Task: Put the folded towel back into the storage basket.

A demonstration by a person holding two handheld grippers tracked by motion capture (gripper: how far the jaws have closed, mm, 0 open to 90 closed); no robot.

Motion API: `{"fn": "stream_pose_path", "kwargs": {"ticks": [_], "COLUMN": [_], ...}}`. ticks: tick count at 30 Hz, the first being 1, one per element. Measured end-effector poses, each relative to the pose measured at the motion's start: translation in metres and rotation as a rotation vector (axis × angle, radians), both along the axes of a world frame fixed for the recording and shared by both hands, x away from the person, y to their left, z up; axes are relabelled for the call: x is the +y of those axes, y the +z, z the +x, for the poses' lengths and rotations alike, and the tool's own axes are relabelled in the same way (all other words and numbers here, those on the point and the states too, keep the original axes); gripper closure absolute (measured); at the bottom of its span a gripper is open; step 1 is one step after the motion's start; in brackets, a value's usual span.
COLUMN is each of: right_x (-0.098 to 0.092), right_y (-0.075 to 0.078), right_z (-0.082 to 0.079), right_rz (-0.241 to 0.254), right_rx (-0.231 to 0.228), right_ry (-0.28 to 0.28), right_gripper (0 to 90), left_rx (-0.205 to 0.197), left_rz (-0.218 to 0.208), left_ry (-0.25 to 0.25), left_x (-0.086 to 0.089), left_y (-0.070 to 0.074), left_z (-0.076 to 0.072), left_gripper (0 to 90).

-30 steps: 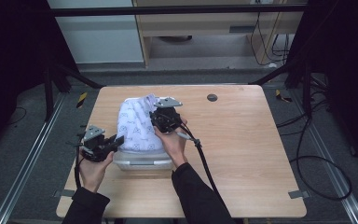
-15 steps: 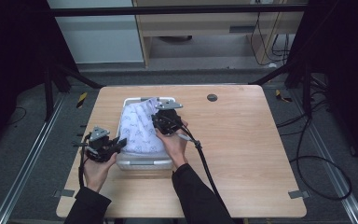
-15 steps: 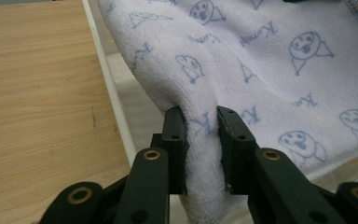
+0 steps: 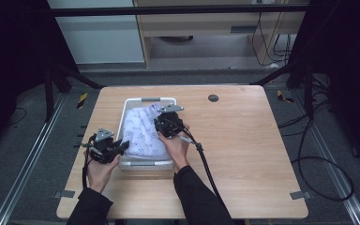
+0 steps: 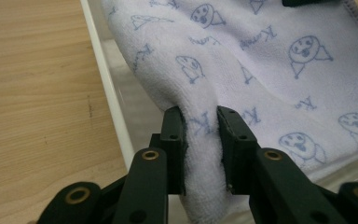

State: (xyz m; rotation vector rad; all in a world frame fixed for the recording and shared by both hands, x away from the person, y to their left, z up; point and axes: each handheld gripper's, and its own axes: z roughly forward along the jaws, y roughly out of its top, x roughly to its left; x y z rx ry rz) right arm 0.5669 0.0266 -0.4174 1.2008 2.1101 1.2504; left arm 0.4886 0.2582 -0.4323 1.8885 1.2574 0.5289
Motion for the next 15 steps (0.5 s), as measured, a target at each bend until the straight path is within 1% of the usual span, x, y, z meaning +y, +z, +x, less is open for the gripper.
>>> {"fn": "stream_pose_path", "kwargs": {"ticks": [3,6,8,11,13,15], "right_x": [0.0,0.001,0.002,0.002,0.001,0.0], "right_y": [-0.003,-0.007,-0.011,-0.016,-0.015,-0.012], "right_z": [0.002,0.004,0.007,0.009,0.008,0.007], "right_rz": [-0.016,-0.036,-0.057,-0.093,-0.09,-0.075], "right_rx": [0.007,0.026,0.045,0.055,0.046,0.04], "right_ry": [0.004,0.007,0.01,0.018,0.023,0.022], "right_gripper": [71.0,70.3,68.3,64.5,61.6,58.9], "left_rx": [0.014,0.03,0.034,0.014,-0.004,-0.02], "left_rz": [0.008,0.01,0.024,0.038,0.038,0.033], "left_ry": [0.007,0.016,0.017,0.028,0.038,0.036], "left_x": [-0.001,-0.002,-0.003,-0.003,-0.003,-0.003], "left_y": [-0.002,-0.005,-0.006,-0.004,0.0,0.004], "left_z": [0.002,0.003,0.004,0.003,0.0,-0.002], "left_gripper": [70.7,68.3,64.6,60.4,59.5,58.3]}}
